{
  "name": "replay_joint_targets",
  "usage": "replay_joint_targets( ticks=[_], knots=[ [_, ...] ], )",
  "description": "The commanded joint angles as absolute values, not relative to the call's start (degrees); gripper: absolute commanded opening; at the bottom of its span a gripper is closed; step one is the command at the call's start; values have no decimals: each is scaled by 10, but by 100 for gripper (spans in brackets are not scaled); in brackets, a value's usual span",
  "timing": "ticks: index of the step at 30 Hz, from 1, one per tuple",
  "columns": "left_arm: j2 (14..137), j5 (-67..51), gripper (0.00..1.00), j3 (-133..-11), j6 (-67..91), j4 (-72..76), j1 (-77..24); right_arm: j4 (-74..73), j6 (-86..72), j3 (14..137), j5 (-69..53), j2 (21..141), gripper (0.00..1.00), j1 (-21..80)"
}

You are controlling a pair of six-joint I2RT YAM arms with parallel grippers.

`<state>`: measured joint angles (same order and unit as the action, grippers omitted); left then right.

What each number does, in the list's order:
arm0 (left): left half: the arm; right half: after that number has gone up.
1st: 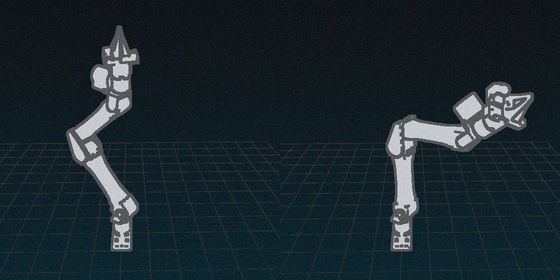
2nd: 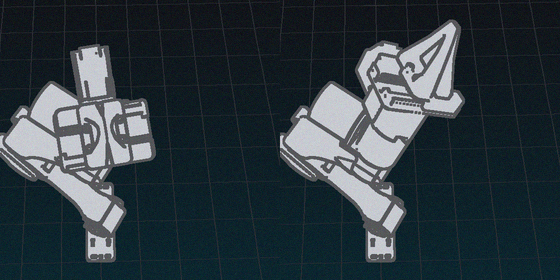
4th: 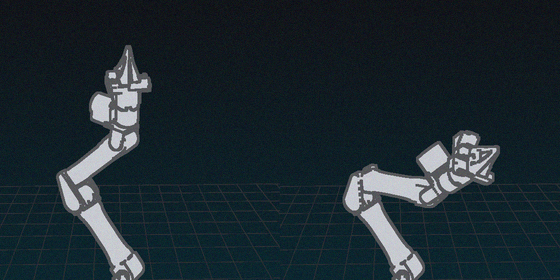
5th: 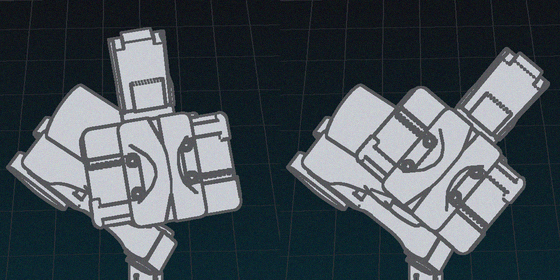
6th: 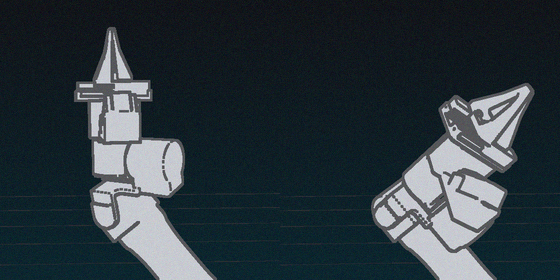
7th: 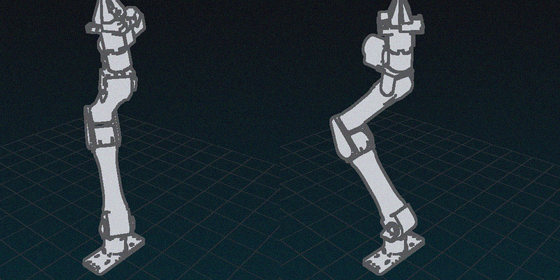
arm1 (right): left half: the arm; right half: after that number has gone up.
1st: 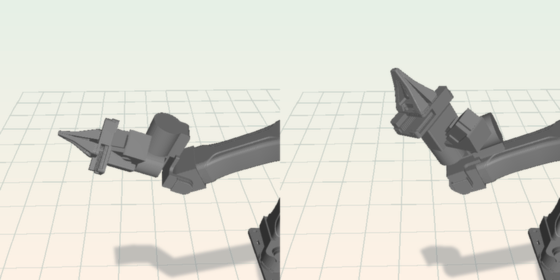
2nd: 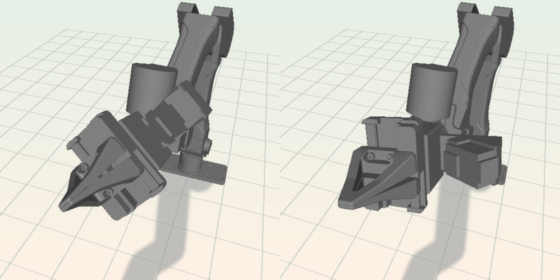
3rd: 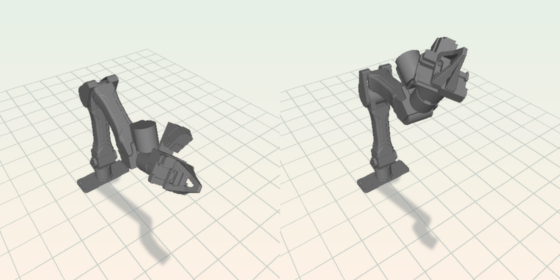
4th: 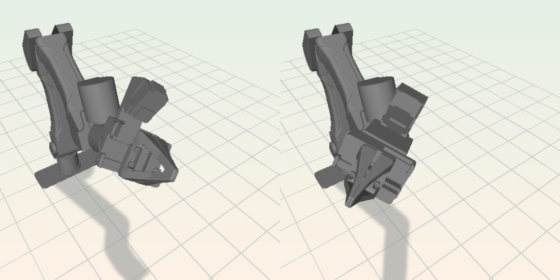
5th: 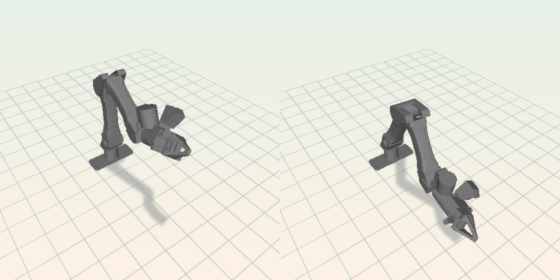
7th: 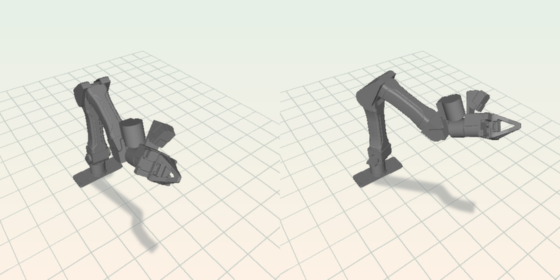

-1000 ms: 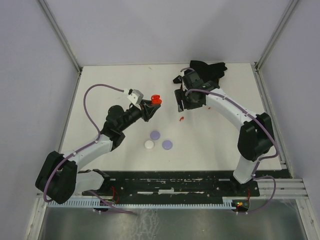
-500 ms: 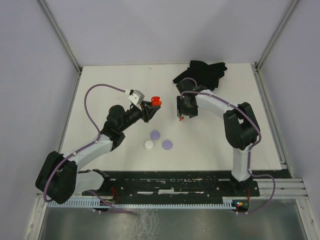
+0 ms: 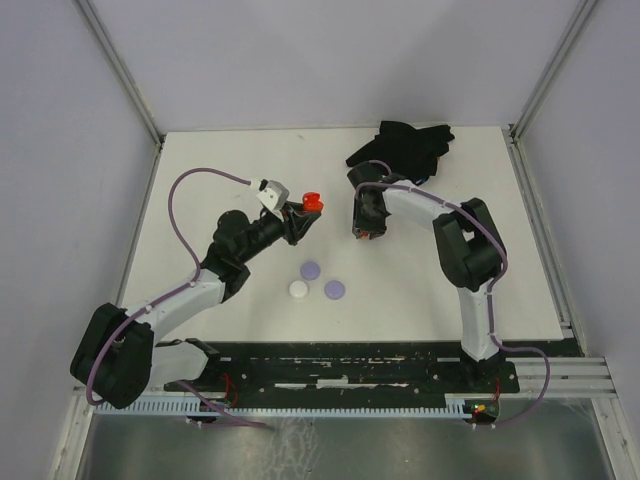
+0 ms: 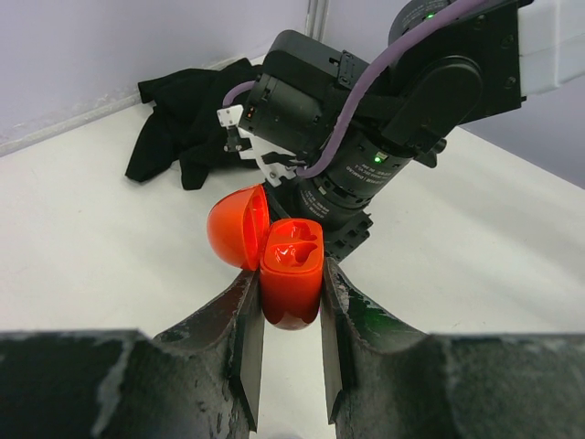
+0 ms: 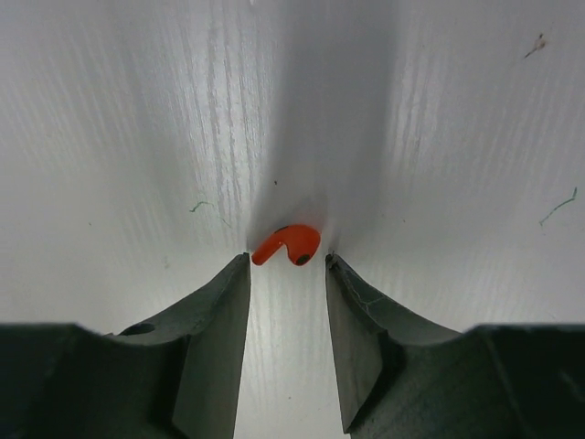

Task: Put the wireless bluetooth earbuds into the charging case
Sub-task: Pick up the earbud from the center of the board.

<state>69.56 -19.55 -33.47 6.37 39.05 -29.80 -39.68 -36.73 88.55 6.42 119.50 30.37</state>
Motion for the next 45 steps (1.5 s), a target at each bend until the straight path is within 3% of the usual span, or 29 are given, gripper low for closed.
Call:
replay_joint_targets(
  ticks=[1, 15, 21, 45],
  knots=[
    [679, -197, 3, -355, 37, 403, -303, -385, -383, 918, 68, 1213, 46, 303],
    [677, -197, 3, -355, 33, 401, -306, -427, -345, 939, 130, 1235, 44, 303],
    [677, -199, 3, -356, 33, 400, -308, -425, -310, 912, 123, 1217, 38, 303],
    [679, -205, 3, -357, 30, 397, -311, -485, -247, 1003, 84, 1278, 36, 302]
  ],
)
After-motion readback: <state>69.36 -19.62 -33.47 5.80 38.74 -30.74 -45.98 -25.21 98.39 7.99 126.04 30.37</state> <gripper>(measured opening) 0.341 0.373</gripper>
